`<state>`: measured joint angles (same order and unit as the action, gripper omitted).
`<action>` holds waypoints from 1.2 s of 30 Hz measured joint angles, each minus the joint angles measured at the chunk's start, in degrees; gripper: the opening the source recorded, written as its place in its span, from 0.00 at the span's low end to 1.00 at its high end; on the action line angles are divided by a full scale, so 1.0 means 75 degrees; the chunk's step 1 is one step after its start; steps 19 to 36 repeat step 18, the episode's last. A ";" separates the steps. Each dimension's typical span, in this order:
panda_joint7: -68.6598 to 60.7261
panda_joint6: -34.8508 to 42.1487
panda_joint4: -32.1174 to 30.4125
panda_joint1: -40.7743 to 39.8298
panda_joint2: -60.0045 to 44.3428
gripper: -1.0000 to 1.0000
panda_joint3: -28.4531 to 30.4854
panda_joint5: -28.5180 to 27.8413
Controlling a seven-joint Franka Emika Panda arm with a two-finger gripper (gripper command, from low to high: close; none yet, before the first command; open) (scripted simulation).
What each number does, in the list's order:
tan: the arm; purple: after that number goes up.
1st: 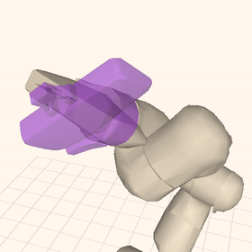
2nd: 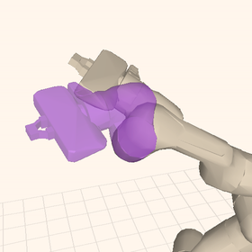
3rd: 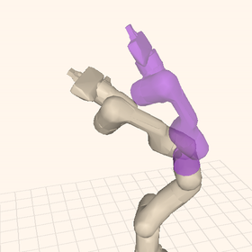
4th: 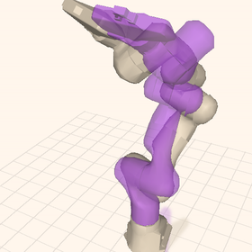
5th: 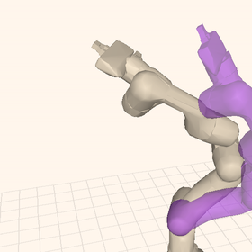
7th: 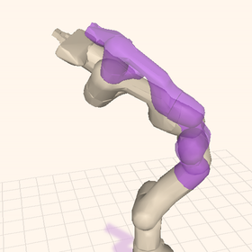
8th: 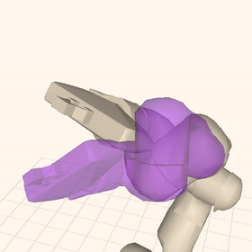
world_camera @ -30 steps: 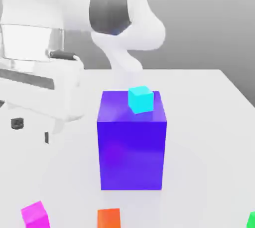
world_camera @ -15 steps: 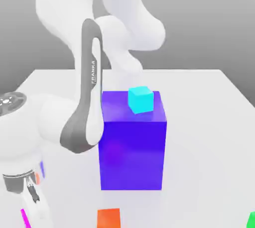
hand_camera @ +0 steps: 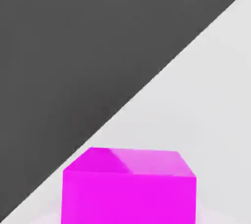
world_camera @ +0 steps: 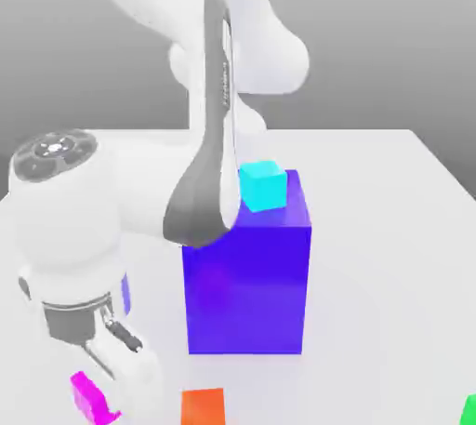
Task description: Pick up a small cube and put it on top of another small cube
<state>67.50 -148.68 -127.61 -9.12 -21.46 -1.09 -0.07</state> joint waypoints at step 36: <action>-0.1655 0.0358 0.1299 0.2938 -0.1138 1.00 -0.2018 -0.1881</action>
